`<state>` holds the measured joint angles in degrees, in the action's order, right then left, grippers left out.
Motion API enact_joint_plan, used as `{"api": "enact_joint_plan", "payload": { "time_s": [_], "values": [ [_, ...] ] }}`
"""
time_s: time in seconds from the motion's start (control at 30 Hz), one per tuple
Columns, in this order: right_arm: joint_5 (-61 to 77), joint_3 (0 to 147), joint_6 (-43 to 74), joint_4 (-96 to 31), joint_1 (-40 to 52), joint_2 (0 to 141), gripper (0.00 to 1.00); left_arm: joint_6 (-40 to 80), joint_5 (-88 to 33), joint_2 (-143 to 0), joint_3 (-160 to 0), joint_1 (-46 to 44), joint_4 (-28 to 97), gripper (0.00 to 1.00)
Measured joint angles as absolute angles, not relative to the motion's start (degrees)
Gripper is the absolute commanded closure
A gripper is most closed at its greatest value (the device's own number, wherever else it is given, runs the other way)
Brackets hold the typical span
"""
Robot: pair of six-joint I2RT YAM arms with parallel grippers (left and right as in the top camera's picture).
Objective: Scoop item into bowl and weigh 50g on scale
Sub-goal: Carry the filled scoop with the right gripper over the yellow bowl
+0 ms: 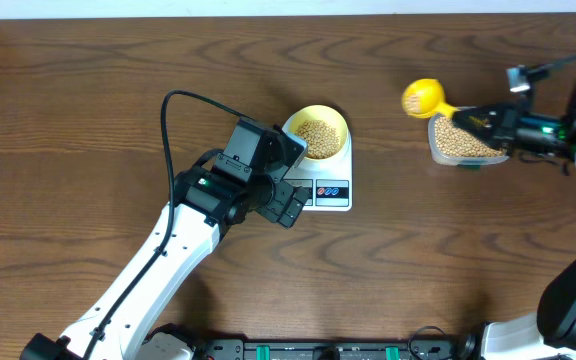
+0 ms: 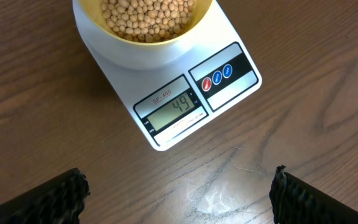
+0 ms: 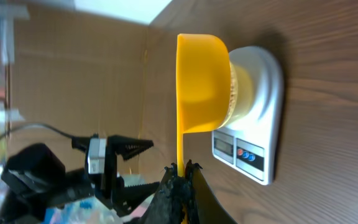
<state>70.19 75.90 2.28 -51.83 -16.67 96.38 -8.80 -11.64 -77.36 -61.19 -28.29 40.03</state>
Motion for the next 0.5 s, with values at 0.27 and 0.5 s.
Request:
{"api": "enact_joint_plan", "payload": {
  "time_s": [0.27,0.5],
  "values": [
    [70.74,75.90,2.39,-46.76,-9.13,96.38,0.99,-8.80,-11.64,-77.36,-61.19,-28.29,40.03,0.04],
    [68.31,75.90,3.55,-44.42,-5.28,96.38,0.99,-8.80,-11.64,-77.36,-61.19,-28.29,40.03,0.04]
  ]
}}
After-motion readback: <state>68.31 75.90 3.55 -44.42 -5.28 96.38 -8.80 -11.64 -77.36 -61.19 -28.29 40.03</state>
